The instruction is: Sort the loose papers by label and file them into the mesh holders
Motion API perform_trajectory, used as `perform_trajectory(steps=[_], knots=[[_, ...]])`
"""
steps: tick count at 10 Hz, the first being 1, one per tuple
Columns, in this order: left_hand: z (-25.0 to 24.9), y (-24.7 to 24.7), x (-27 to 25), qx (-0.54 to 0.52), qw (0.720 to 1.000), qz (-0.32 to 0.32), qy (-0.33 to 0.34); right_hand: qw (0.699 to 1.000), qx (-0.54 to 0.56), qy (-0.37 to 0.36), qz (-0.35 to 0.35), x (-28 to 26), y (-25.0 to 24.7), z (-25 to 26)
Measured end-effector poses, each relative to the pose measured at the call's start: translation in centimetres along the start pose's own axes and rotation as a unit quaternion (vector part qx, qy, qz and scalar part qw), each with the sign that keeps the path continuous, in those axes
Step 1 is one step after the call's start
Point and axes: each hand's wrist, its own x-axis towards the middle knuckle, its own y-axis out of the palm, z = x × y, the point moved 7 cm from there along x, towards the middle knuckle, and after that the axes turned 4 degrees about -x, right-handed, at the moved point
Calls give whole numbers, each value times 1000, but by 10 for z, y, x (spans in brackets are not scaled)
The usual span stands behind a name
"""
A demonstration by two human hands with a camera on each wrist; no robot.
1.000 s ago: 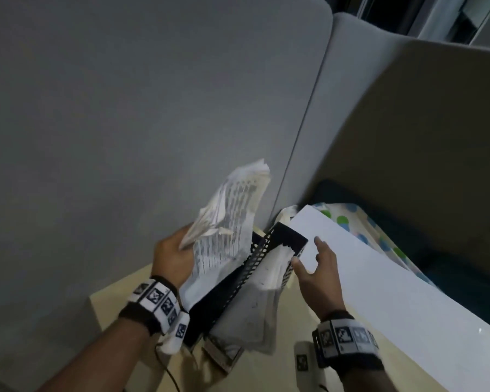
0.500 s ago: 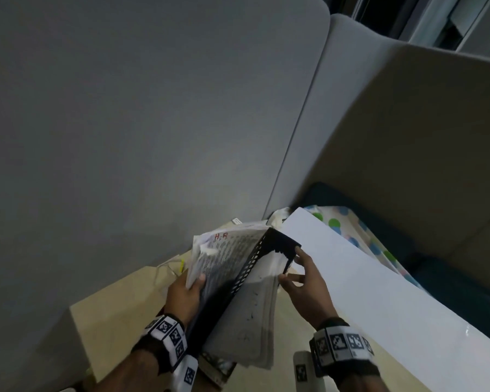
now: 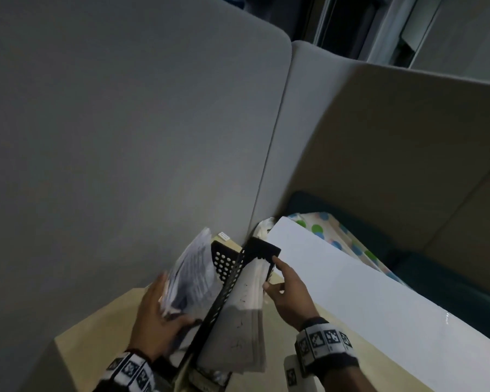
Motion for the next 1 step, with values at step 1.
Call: perform_trajectory(steps=[1], knots=[[-8,-19,-17,-29,998,-29,44,1000,-4,2,7,-10,-5,-1]])
